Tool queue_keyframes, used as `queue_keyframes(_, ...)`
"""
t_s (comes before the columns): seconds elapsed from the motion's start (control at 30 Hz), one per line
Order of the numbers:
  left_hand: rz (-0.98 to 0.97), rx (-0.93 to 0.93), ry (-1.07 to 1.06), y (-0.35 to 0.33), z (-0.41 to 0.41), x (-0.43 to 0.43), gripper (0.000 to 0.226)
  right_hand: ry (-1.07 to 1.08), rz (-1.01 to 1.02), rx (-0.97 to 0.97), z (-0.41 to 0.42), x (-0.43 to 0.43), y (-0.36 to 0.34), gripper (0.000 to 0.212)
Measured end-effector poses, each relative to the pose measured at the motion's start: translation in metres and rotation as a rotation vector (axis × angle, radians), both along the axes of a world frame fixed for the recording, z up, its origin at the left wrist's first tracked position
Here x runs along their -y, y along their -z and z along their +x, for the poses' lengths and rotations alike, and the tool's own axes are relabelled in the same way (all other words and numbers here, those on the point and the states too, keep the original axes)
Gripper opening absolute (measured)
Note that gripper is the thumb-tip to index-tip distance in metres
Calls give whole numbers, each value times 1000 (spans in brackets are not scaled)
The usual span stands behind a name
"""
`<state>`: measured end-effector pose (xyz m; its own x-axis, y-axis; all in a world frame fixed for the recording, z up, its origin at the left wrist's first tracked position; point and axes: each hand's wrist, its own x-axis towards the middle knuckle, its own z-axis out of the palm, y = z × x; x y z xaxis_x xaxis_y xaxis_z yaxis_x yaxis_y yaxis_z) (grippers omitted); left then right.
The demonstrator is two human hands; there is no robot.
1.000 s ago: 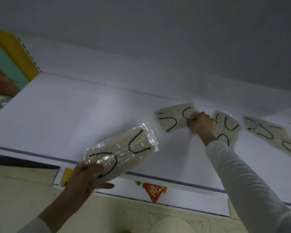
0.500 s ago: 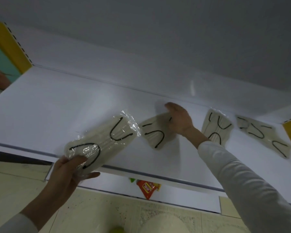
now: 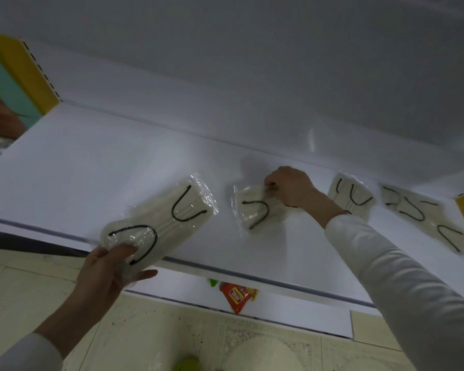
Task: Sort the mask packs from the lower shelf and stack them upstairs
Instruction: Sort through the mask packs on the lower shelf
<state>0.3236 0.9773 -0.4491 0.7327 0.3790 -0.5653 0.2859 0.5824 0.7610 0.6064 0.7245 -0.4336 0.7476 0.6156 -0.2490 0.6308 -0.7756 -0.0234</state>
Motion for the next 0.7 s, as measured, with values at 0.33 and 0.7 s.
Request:
queue_keyframes(0.33,-62,54,29,-6,15,30,17,726,1436,-543,-88,63,-52,47)
queue_keyframes(0.7,-191,111,174,-21,41,112,51,1266,1769,-714,-174,40,-14,32)
